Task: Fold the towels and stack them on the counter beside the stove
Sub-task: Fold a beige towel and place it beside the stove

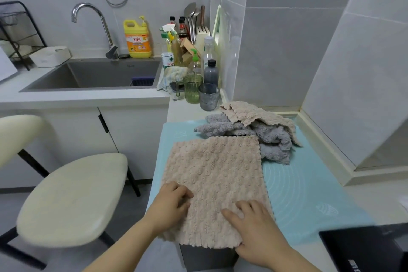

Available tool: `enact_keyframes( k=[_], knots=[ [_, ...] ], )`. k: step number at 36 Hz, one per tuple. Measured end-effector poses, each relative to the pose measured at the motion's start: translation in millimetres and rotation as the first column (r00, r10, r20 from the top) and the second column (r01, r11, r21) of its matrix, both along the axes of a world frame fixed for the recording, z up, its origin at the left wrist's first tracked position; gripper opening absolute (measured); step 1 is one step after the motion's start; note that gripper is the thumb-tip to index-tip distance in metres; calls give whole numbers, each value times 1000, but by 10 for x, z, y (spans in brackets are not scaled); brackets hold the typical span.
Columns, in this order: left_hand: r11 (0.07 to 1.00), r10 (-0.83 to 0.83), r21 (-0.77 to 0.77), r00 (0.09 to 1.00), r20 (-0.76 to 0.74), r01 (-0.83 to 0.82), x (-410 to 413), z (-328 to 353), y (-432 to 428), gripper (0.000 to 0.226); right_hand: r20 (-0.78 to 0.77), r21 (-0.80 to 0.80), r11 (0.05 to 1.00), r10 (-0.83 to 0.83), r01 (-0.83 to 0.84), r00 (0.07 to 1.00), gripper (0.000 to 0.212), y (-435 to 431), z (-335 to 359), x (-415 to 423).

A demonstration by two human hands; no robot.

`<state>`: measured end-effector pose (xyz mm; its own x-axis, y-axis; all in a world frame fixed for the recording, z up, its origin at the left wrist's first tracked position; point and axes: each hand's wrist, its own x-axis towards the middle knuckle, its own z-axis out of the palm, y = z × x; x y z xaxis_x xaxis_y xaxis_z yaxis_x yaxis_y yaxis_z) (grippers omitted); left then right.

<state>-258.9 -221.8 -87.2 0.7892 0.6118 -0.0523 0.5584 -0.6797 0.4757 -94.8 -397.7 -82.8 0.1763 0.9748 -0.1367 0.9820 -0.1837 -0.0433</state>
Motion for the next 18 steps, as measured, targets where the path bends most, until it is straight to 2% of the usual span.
enact_keyframes(
  k=[2,5,7,8,12,18],
  knots=[
    [1000,-6,9,1000,-5,6,-7,9,-18,24,-71,3,1000,-21,21,997,76,21,128,19],
    [1000,-5,11,1000,-16,5,-17,21,-44,27,-207,-90,996,-30,11,978,90,33,256,49],
    [1000,-4,4,1000,-29,4,-14,35,-62,29,-235,-107,994,-33,8,972,90,59,301,64],
    [1000,-5,-3,999,-37,5,-13,45,-69,31,-248,-121,993,-40,11,968,86,66,312,66],
    [999,-22,-32,996,-84,19,-5,90,-96,39,-267,-149,989,-37,-3,963,46,101,335,92],
    [999,-33,-33,991,-130,29,-5,102,-126,38,-318,-144,989,-71,26,945,23,134,264,90]
  ],
)
